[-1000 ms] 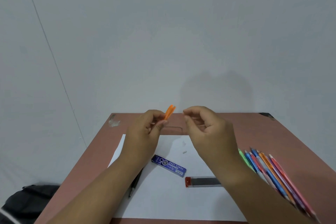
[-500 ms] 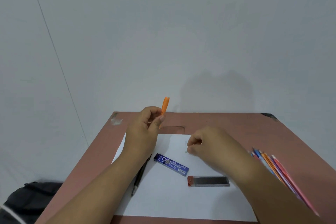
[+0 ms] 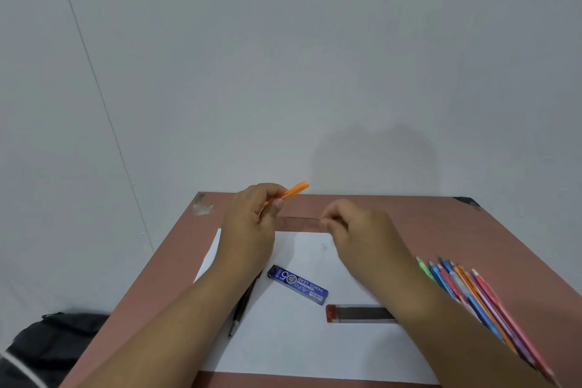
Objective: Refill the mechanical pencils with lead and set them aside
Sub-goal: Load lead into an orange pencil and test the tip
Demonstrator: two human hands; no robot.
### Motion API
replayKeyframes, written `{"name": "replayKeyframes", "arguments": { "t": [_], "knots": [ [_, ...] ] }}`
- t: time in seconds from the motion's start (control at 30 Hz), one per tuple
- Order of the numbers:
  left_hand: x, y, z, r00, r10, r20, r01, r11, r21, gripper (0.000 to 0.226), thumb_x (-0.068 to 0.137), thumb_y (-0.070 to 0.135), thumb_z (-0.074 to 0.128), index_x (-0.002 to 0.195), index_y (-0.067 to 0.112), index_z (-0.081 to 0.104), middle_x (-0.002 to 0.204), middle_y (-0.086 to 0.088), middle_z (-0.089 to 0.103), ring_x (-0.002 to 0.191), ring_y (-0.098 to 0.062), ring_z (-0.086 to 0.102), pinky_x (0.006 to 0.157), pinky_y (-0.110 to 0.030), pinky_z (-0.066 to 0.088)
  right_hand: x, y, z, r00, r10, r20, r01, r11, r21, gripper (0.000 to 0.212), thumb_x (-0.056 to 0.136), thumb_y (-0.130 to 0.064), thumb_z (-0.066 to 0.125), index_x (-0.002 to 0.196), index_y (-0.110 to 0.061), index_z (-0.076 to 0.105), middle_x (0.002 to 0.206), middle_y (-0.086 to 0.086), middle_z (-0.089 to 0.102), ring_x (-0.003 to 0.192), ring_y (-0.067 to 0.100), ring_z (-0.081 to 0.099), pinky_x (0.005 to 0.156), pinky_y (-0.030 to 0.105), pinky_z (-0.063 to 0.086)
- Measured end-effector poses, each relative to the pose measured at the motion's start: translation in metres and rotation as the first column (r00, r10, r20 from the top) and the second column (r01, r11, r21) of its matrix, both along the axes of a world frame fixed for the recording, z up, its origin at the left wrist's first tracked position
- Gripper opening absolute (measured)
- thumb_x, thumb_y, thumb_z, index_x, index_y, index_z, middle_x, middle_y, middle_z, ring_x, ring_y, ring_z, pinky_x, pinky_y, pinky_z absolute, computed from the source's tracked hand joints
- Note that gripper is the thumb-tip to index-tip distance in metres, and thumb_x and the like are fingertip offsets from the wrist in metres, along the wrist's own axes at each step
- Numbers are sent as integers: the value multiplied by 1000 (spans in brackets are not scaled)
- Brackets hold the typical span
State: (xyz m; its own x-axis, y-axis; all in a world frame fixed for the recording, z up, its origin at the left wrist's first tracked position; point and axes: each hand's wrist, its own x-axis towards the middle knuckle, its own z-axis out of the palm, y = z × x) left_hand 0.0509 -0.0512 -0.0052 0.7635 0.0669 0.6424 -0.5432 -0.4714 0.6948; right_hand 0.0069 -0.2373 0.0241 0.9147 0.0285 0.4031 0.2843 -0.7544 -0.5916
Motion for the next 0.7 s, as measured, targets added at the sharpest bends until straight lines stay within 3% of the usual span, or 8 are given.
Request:
{"name": "replayKeyframes", "arguments": {
  "t": [0.1,0.17,0.47,0.7],
  "knots": [
    [1,1,0,1000,-5,10,5,1000,22,24,96,6,62,103,29,67,97,19,64,97,-5,58,82,-17,43,0,1,4,971,-51,232,-14,963,269,14,93,-10,69,89,-22,74,86,-14,68,85,2,62,68,9,45],
    [1,1,0,1000,-7,14,6,999,39,22,96,5,63,103,26,68,98,17,64,96,-1,58,80,-8,40,0,0,6,941,-60,332,-57,942,330,15,91,-4,71,96,-17,78,93,-14,70,89,1,64,74,7,45],
    [2,0,-1,999,-6,46,1,994,106,22,93,1,66,104,21,70,98,20,63,96,4,56,80,-4,37,-2,1,4,861,-13,509,-134,958,252,10,93,-7,71,97,-14,77,91,-9,70,89,5,66,78,11,49],
    [0,0,-1,992,-15,123,-9,981,191,29,91,-4,66,106,20,71,100,25,61,98,3,57,83,-5,38,1,0,2,882,-10,472,-128,957,260,9,91,-7,74,95,-14,78,88,-10,70,86,4,65,75,9,45]
  ]
}}
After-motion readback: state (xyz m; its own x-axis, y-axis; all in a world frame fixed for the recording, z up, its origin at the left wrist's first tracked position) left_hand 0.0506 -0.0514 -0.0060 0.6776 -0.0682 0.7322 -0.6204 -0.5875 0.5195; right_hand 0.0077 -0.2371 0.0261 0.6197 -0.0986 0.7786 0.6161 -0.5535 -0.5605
